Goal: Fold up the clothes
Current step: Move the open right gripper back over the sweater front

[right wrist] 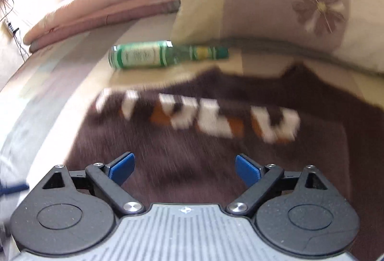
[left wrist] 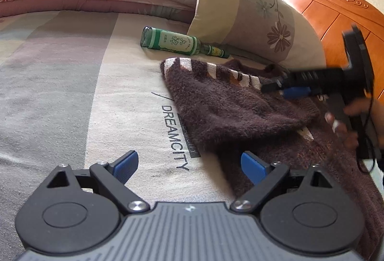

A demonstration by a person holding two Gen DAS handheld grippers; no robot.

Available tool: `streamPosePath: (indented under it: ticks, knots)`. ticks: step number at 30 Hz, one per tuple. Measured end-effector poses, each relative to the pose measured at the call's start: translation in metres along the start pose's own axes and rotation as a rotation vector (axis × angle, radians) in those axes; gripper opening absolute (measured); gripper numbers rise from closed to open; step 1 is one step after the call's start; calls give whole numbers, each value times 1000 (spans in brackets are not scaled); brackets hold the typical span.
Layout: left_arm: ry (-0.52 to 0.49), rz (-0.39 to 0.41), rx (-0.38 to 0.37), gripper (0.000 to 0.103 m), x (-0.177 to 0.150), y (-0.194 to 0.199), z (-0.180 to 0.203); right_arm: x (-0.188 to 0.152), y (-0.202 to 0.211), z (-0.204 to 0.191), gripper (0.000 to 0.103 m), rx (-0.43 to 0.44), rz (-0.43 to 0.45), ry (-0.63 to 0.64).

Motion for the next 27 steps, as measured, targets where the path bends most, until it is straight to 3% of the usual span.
streamPosePath:
  ticks: [4, 11, 17, 20, 23, 27]
  knots:
    - [12, -13, 17, 92, 0, -3, -3, 30, -26, -20, 100, 26, 7, -5]
    - [17, -1, -21, 93, 1, 2, -5, 44, -67, -27, 103, -70, -54, 47]
    - [8, 4, -35, 93, 1, 4, -2, 18, -27, -29, 103, -89, -5, 138]
    - [-2, 7, -52, 93, 1, 4, 3, -3, -20, -16, 103, -145, -36, 160]
    - [-22, -4, -46, 93, 0, 0, 9, -22, -23, 8, 103, -178, -117, 100]
    - [-44, -18, -43, 93, 0, -6, 16, -49, 2, 27, 103, -110, -75, 28]
Point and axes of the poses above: each gripper's, at about its wrist camera, not at the fingertips, and y roughly against the way its jaws point, z to its right, x to its top, the point moved 1 cm from there along -y, roughly the way its jaws point, and after that the axes turned 15 degrees about -z, right-handed, at the moved point
